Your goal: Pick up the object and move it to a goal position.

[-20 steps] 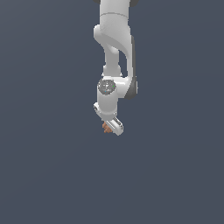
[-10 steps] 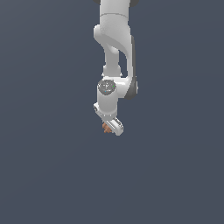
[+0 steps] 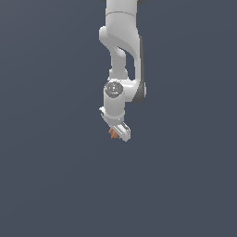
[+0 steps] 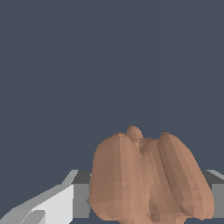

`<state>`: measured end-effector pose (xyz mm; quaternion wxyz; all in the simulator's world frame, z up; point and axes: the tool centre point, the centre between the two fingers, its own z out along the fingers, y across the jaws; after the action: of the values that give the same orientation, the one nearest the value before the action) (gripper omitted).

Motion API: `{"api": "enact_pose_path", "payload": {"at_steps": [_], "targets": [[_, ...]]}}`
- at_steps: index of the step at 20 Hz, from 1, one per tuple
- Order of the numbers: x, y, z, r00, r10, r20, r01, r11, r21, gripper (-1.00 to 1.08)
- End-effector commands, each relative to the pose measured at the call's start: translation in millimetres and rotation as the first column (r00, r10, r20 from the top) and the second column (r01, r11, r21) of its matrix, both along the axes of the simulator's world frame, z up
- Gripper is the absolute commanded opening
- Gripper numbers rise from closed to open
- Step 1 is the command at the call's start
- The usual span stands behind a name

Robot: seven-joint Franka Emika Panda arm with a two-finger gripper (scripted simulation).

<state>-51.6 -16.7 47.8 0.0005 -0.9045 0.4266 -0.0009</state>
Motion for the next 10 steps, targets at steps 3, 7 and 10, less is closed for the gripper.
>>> {"api": "enact_pose_path", "payload": {"at_steps": [3,7,10], "targets": [[-15.5,4.3,4.7,1.000,0.000,0.000,0.000,1.000,0.000,-1.00],[-35.6,9.8,10.8,1.000,0.001,-0.001,-0.001,1.000,0.000,-1.00],[-48.6,13.4,14.7,1.000,0.001,-0.002,-0.001,1.000,0.001,-1.00]]}}
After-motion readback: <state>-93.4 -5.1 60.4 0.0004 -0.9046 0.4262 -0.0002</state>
